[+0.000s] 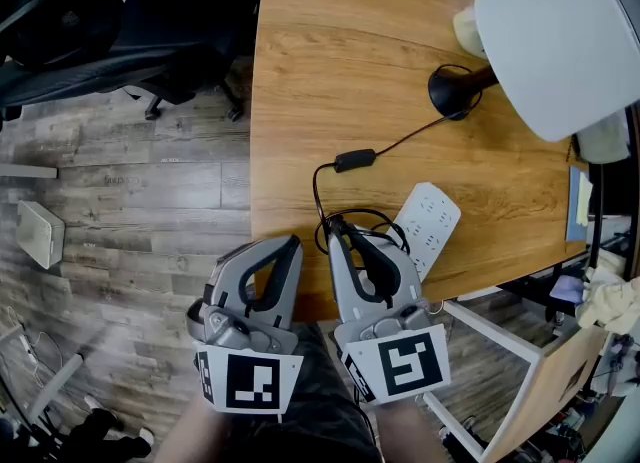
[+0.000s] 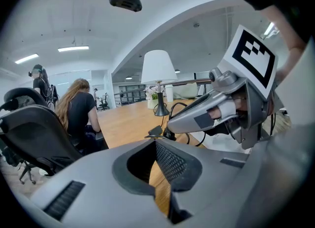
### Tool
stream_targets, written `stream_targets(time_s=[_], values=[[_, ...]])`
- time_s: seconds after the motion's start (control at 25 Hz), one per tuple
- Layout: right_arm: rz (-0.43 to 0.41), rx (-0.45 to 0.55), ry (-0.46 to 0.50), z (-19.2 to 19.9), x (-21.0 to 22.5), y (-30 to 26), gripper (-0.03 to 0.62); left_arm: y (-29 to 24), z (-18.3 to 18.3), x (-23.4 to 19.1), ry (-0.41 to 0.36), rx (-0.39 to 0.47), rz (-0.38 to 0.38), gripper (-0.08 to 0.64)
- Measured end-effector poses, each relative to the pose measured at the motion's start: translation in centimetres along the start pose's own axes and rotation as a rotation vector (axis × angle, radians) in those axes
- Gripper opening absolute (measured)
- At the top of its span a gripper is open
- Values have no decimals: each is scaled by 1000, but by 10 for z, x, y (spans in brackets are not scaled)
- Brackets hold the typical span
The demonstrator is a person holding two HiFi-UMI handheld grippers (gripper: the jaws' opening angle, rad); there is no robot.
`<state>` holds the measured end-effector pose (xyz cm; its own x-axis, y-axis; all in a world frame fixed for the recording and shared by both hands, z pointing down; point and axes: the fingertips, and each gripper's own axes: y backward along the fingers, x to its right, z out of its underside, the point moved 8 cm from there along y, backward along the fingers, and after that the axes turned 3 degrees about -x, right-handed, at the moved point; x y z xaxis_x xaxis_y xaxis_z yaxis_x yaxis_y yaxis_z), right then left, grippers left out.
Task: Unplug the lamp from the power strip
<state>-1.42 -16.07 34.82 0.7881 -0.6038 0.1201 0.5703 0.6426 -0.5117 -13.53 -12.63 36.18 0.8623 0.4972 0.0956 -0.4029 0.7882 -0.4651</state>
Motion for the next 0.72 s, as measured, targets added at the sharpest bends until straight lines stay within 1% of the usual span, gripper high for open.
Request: stream_targets(time_s=[0.44, 0.72], values=[[-50, -31, 35, 0, -10, -14, 58, 9, 5, -10, 23, -11, -51, -5], [-44, -73, 29, 5, -13, -19, 57, 15, 3, -16, 4, -16, -70, -5]])
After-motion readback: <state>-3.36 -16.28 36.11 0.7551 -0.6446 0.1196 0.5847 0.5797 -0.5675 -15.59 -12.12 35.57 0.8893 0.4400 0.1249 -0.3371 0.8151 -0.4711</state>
